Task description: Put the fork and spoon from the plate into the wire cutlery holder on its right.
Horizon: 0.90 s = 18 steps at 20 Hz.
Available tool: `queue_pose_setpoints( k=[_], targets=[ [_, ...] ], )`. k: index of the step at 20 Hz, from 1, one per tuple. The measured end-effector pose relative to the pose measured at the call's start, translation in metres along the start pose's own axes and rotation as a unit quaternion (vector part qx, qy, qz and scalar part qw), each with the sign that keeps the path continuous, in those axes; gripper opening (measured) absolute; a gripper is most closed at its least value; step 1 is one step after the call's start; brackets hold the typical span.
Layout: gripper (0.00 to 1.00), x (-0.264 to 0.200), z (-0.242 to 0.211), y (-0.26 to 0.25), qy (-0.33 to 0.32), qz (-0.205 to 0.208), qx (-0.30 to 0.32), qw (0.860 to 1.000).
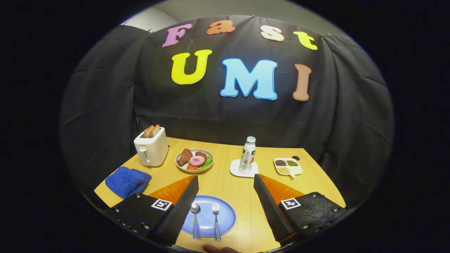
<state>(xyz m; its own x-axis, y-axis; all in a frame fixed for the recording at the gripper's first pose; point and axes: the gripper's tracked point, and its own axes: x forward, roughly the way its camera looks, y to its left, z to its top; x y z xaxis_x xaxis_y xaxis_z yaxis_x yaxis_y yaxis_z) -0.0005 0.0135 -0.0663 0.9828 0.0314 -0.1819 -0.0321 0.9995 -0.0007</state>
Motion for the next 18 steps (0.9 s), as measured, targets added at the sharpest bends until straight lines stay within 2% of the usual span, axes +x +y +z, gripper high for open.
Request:
queue_pose_setpoints(
  k=[9,18],
  targets=[
    [0.97,0.017,-0.050,0.006,0.073,0.007,-0.008,0.997],
    [0.97,0.028,-0.120,0.015,0.183,0.023,-0.015,0.983]
  ],
)
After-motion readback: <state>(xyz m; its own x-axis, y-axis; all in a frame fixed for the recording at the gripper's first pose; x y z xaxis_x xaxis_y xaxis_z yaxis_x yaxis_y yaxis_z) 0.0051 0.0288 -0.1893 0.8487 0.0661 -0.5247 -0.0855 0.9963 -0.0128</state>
